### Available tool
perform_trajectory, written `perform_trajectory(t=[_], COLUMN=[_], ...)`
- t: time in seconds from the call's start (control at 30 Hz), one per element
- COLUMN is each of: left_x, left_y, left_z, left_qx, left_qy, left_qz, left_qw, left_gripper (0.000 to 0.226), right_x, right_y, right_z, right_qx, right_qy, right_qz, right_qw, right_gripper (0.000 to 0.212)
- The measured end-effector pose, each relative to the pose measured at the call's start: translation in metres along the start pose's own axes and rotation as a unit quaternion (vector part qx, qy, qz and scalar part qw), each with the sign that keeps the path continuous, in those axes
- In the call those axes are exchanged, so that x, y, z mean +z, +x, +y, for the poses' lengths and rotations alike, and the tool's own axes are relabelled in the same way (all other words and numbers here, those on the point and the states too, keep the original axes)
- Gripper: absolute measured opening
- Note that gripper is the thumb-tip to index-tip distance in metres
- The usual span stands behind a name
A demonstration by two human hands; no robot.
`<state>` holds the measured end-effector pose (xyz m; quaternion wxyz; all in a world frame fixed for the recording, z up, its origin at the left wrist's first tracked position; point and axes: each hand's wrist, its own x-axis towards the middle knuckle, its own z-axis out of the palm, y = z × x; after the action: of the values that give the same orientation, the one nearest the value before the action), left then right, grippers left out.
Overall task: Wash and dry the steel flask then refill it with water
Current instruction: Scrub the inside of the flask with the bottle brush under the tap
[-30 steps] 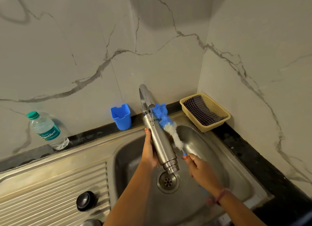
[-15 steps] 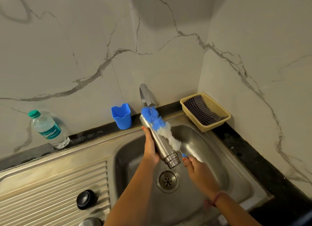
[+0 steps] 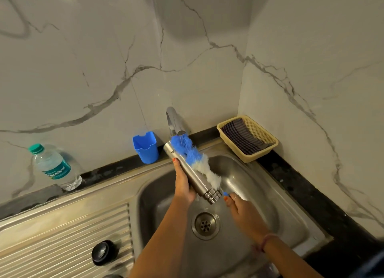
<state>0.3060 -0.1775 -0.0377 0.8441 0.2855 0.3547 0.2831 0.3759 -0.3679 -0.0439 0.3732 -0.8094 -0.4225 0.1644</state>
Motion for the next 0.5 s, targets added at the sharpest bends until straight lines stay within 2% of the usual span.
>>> perform_trajectory(t=[0.07,0.17,0.23,0.3,0.37,0.5], left_x=[-0.001,-0.005,-0.008,-0.008,-0.006,0.000], left_y=[0.001,0.004,0.008,0.009,0.008,-0.001], left_z=[-0.001,0.005,0.006,0.004,0.000,-0.008], left_qx=[-0.004,-0.005,-0.004,0.000,-0.006,-0.024], left_qy=[-0.001,-0.015,-0.017,-0.010,0.010,0.045], left_qz=[-0.003,-0.001,0.001,-0.008,-0.016,-0.026], left_qw=[1.000,1.000,1.000,1.000,1.000,0.998], left_gripper=[0.080,0.083,0.086,0.088,0.090,0.080], right_x=[0.002,0.001,-0.002,-0.003,-0.003,-0.004], right_y=[-0.009,-0.042,-0.051,-0.038,-0.014,0.029], right_z=[0.009,0.026,0.030,0.024,0.009,-0.016], right_qx=[0.006,0.039,0.059,0.052,0.021,-0.003], right_qy=[-0.017,0.004,0.013,-0.007,-0.026,-0.053], right_qz=[-0.003,0.002,-0.019,-0.016,0.007,0.005], right_qw=[1.000,0.999,0.998,0.998,0.999,0.999], right_gripper=[0.031,0.047,0.042,0.032,0.034,0.030])
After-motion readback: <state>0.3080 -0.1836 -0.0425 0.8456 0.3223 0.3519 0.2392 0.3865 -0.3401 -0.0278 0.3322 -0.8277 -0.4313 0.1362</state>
